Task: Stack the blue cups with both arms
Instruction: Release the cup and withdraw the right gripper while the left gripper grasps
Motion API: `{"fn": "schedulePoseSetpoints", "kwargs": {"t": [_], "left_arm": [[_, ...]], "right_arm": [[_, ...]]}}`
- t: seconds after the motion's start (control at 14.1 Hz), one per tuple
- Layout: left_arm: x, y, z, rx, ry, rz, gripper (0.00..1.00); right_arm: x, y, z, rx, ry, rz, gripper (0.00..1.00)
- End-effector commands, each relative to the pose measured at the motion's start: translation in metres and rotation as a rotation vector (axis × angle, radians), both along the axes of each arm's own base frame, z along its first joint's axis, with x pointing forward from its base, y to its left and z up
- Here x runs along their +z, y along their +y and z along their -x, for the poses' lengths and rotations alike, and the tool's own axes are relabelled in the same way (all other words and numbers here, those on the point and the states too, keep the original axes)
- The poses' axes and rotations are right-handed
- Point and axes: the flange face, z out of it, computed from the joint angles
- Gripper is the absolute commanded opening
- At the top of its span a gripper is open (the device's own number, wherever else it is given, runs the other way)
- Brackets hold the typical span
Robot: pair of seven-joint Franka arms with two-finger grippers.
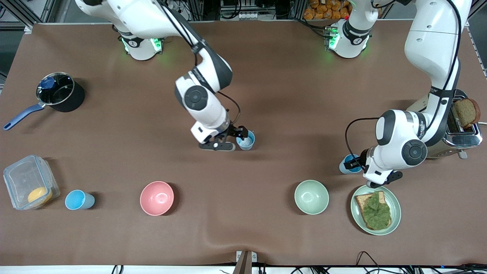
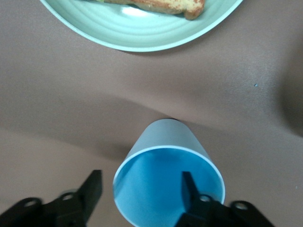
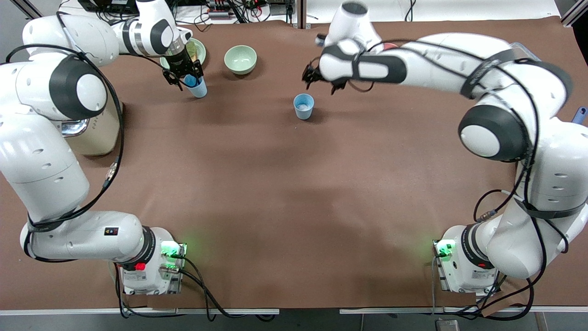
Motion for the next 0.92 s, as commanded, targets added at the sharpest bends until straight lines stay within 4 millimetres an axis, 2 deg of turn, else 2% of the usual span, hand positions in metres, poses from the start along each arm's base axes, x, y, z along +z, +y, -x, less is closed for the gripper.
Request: {"fn": "schedulePoseSetpoints", "kwargs": {"t": [0.0, 0.14, 0.21, 0.35, 0.42, 0.5, 0.57, 0.64, 0.71, 0.85], "left_arm": [[0.002, -0.002, -0.002, 0.0, 0.0, -0.022, 0.16], [0.002, -0.002, -0.002, 0.012, 0.001, -0.024, 0.0], [0.002, -0.003, -0.002, 0.014, 0.001, -0.024, 0.0], [0.003, -0.002, -0.002, 0.017, -0.001, -0.024, 0.0], [0.004, -0.002, -0.002, 0.016, -0.002, -0.024, 0.0], [0.009, -0.002, -0.003, 0.025, -0.01, -0.025, 0.0], [0.013, -0.005, -0.002, 0.036, -0.009, -0.026, 0.0], [0.022, -0.02, -0.001, 0.05, -0.018, -0.027, 0.0], [0.03, -0.031, 0.001, 0.064, -0.023, -0.031, 0.0], [0.048, -0.047, 0.009, 0.075, 0.001, -0.046, 0.0]], "right_arm": [[0.051, -0.038, -0.028, -0.027, 0.031, 0.037, 1.0], [0.085, -0.071, -0.041, -0.027, 0.005, 0.119, 1.0], [0.103, -0.09, -0.044, -0.02, -0.031, 0.177, 1.0], [0.111, -0.136, -0.056, -0.014, -0.01, 0.262, 1.0], [0.127, -0.157, -0.06, 0.034, -0.018, 0.258, 1.0], [0.135, -0.184, -0.066, 0.085, -0.007, 0.258, 1.0], [0.144, -0.222, -0.072, 0.13, 0.012, 0.247, 1.0], [0.153, -0.252, -0.076, 0.172, 0.022, 0.233, 1.0], [0.163, -0.273, -0.076, 0.205, 0.023, 0.226, 1.0], [0.185, -0.29, -0.067, 0.206, 0.014, 0.198, 1.0]]}}
